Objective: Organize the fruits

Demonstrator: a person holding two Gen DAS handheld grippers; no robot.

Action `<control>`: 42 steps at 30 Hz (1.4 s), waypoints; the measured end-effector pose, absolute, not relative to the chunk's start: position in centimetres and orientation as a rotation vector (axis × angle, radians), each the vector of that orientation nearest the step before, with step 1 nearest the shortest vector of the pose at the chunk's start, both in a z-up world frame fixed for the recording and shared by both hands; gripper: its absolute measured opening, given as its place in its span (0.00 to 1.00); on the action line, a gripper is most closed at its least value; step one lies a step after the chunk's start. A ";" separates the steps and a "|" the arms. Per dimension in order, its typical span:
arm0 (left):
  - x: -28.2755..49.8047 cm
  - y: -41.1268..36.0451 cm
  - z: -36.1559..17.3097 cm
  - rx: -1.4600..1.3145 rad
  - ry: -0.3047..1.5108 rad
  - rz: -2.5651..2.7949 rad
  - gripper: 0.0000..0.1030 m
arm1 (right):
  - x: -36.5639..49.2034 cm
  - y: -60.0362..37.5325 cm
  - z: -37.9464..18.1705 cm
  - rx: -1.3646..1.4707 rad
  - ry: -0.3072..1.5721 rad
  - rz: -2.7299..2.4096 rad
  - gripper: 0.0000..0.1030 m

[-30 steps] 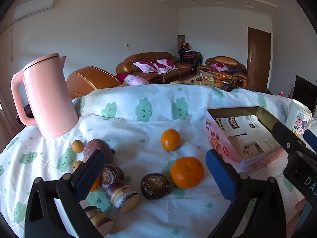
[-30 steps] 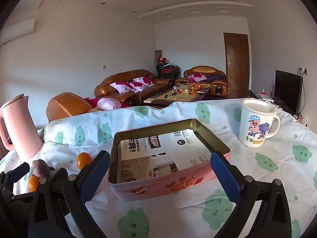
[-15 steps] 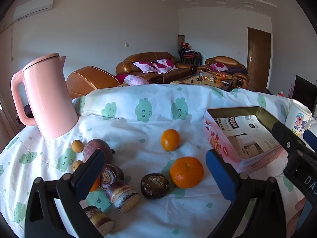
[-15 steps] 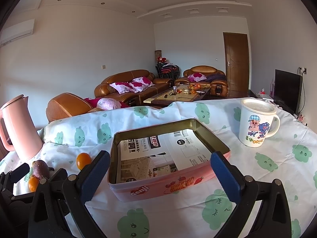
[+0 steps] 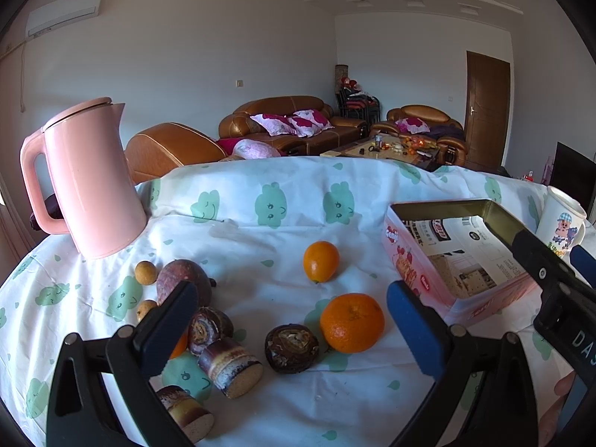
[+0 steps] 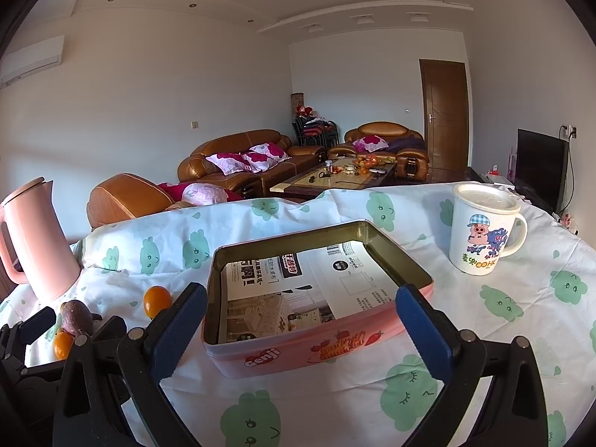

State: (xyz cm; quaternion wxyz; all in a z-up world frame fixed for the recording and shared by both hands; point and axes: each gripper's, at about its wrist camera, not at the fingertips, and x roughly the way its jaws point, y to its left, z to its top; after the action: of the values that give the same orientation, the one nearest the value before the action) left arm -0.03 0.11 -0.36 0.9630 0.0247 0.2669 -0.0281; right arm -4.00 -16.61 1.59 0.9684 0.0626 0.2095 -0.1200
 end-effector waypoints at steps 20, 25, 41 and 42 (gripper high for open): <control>0.0 0.1 -0.4 0.049 0.543 -0.057 1.00 | -3.9 -16.6 1.5 0.126 0.429 -0.242 0.99; 0.0 0.2 -0.4 0.046 0.544 -0.056 1.00 | -4.0 -16.5 1.5 0.126 0.428 -0.239 0.99; -4.2 4.0 0.1 -0.015 0.566 -0.072 1.00 | -3.9 -16.5 1.9 0.116 0.446 -0.193 0.99; -5.1 5.0 0.2 -0.015 0.557 -0.066 1.00 | -3.7 -16.5 1.8 0.122 0.465 -0.184 0.99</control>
State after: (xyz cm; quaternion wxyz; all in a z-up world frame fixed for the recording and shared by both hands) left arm -5.11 5.03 0.18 0.9609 -0.0072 0.2750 -0.0323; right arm -3.73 -16.50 1.79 0.9670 0.0605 0.2300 -0.0912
